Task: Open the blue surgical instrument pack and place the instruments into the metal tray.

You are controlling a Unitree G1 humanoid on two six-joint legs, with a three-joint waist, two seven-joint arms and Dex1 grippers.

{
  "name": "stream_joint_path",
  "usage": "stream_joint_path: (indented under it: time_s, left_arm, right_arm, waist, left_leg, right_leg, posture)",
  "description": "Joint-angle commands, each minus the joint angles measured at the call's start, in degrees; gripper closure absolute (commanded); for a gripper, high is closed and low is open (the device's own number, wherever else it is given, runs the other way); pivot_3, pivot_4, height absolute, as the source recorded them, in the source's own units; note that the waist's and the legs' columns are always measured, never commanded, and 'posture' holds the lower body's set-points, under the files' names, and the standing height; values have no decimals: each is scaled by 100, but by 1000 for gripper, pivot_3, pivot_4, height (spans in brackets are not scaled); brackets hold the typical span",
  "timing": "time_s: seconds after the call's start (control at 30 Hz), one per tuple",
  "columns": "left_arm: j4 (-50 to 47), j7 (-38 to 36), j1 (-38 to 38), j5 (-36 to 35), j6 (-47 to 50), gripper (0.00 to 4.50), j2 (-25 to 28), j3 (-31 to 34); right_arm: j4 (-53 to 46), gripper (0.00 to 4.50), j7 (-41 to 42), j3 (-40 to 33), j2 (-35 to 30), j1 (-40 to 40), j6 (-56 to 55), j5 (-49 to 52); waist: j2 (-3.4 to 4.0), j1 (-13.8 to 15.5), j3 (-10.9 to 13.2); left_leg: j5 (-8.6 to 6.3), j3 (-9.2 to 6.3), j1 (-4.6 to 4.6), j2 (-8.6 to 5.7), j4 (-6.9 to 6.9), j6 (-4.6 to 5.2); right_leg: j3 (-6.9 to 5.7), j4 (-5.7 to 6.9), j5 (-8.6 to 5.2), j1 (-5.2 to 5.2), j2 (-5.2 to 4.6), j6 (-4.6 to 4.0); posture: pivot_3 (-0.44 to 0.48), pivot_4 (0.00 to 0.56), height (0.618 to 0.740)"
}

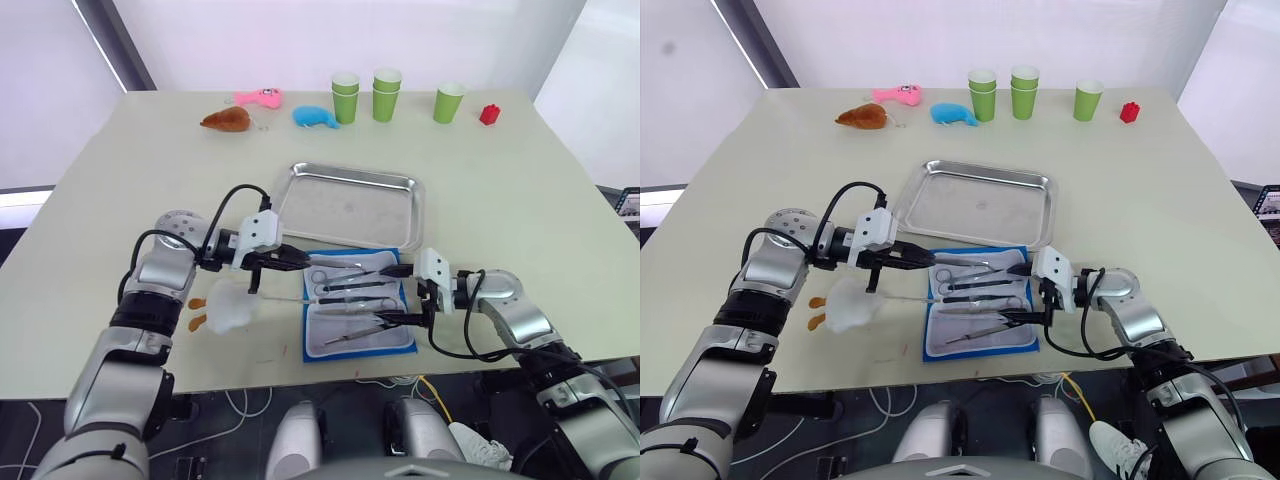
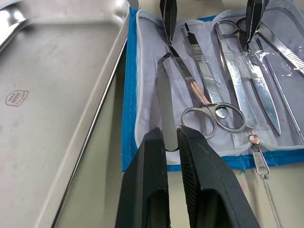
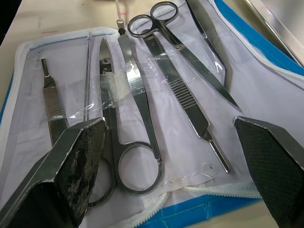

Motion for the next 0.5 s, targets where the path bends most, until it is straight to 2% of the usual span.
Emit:
stream_joint_path:
  time_s: [0.03,0.5]
  left_arm:
    - [-325,26,-39,-234,93,4328,208,311]
    - [-763,-211,240,-517,394,4328,818,477]
  right_arm:
    - [916,0,-314,605,-77,356,307,-920]
    - [987,0,-346,604,-37,371,234,-933]
  waist:
    - [0,-1,0]
    - [3,12,-1]
  left_leg:
    - [0,2,-1,2,0,0]
    - [-1,17,-7,53,-6,-1]
  right_leg:
    - [2,0,0,-3,1,0]
    - [14,-10,6,-27,47,-16]
  posture:
    - [0,150,739]
    - [0,150,739]
